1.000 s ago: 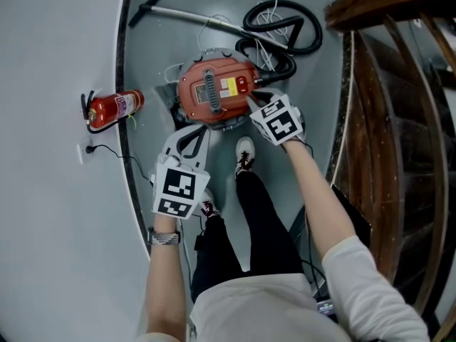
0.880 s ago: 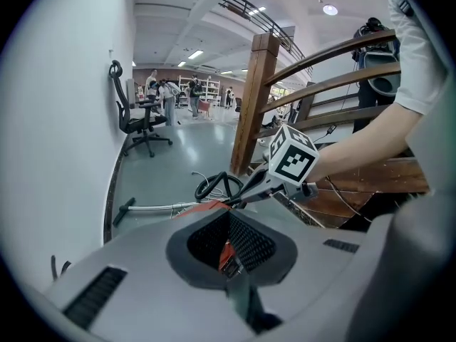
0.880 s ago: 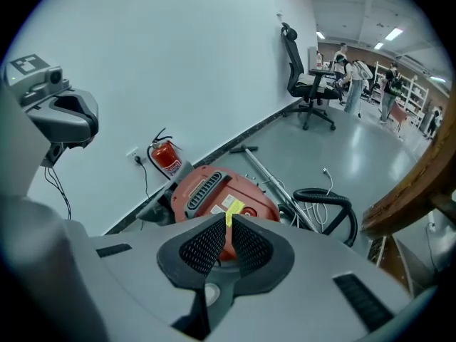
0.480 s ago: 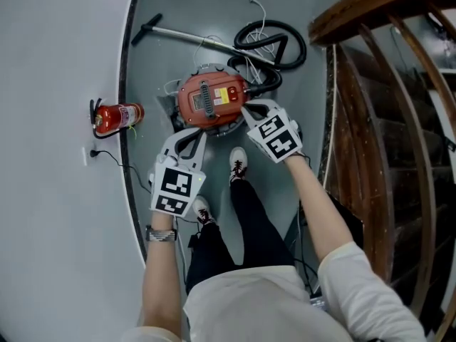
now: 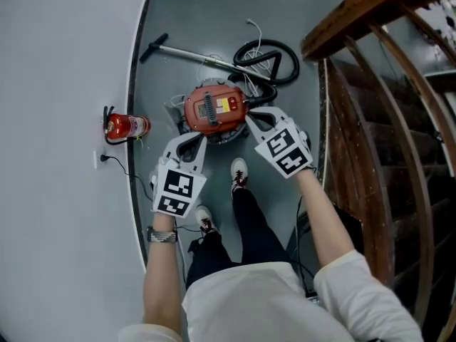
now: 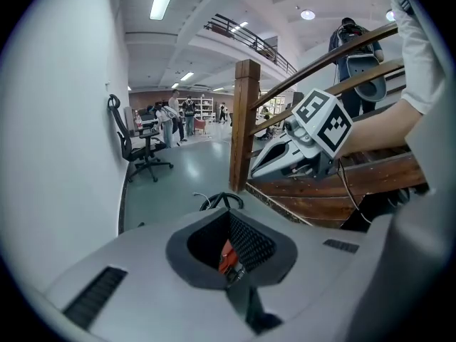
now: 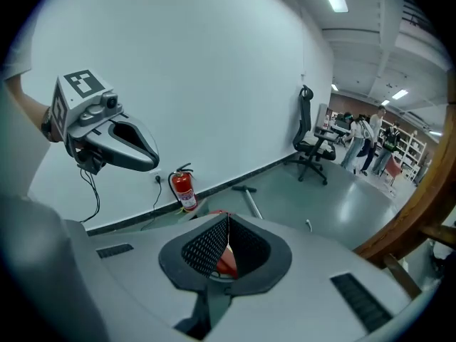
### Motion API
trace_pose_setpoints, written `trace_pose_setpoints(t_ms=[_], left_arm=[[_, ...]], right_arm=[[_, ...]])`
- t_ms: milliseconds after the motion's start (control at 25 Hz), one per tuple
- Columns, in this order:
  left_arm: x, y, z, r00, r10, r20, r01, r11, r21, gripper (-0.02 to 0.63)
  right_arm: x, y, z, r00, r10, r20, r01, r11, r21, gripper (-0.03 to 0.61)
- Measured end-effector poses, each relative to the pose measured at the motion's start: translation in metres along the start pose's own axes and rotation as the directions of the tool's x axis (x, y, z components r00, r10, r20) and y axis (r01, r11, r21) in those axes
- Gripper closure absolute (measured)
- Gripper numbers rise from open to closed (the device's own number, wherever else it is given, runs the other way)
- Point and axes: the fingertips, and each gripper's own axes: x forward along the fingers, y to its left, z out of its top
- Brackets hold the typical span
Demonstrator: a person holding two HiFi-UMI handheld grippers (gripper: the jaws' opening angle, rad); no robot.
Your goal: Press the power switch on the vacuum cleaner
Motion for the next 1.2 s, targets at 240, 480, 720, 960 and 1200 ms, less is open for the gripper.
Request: trace_pose_setpoints(t_ms=[240,480,720,960,1200], left_arm=[[-0.031,-0.008,0.021,0.999,0.006,0.038,-0.008,0.999,0.045,0.615],[-0.067,-0.015,0.041,0.996,0.008,0.093,-0.016,0.996,0.086,0.615],[-0.098,-0.029,0.057,0.989,0.008,0.151,-0.024,0.994,0.108,0.615],[-0.131,-0.044,0.068,0.982,-0.007,0.187,-0.018,0.991,0.133,0.615],[-0.17,-0.059,0.085,0.969,-0.017,0.245,-0.016,0.991,0.134,0.615]], right_arm=[[-0.044,0.013,0.03,0.999,-0.026,0.048,0.027,0.999,-0.03,0.549],[-0.084,0.031,0.045,0.995,-0.07,0.073,0.074,0.996,-0.052,0.549],[-0.12,0.055,0.054,0.991,-0.091,0.096,0.099,0.992,-0.073,0.549],[-0.159,0.073,0.068,0.985,-0.128,0.118,0.139,0.986,-0.093,0.549],[-0.203,0.093,0.093,0.972,-0.175,0.156,0.192,0.976,-0.103,0.549]])
